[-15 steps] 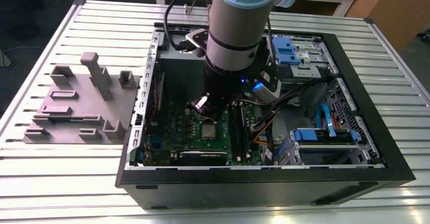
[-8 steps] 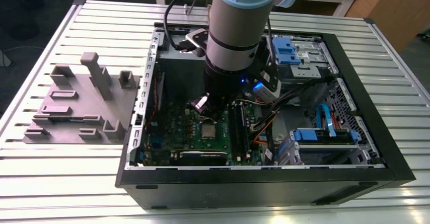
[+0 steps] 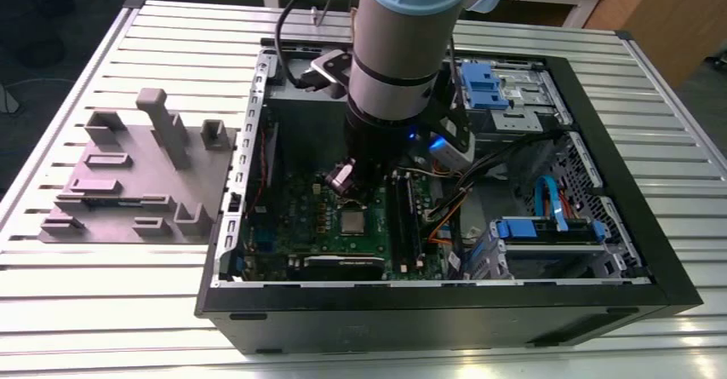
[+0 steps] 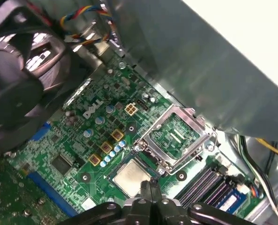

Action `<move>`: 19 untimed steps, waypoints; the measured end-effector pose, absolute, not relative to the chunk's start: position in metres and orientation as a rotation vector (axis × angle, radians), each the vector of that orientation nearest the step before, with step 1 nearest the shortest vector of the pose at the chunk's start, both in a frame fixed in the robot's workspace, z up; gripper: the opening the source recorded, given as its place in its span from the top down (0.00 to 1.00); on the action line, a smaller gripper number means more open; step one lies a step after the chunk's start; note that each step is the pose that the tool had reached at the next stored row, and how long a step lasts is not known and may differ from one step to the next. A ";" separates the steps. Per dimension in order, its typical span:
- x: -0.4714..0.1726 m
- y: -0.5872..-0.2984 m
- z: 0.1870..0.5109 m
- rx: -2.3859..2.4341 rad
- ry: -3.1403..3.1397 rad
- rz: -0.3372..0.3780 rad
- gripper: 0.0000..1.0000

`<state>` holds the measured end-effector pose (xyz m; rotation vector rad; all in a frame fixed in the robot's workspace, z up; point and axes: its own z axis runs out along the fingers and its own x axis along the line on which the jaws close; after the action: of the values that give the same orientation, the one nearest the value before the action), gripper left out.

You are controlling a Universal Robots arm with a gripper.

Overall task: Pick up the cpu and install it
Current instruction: 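Close the cpu cover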

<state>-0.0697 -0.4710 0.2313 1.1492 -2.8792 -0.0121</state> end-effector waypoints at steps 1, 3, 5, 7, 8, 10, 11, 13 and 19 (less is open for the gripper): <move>-0.070 -0.471 0.231 1.177 -2.868 -0.011 0.89; -0.070 -0.471 0.231 1.222 -2.850 -0.012 0.89; -0.070 -0.471 0.231 1.248 -2.846 -0.036 0.89; -0.070 -0.471 0.231 1.268 -2.849 -0.078 0.89; -0.070 -0.471 0.231 1.279 -2.850 -0.098 0.89; -0.070 -0.471 0.231 1.314 -2.837 -0.113 0.89; -0.070 -0.471 0.230 1.339 -2.825 -0.113 0.89; -0.070 -0.471 0.230 1.389 -2.799 -0.112 0.89; -0.063 -0.471 0.229 1.436 -2.789 -0.158 0.89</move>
<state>-0.0631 -0.4708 0.2287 1.4359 -2.7889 -0.1579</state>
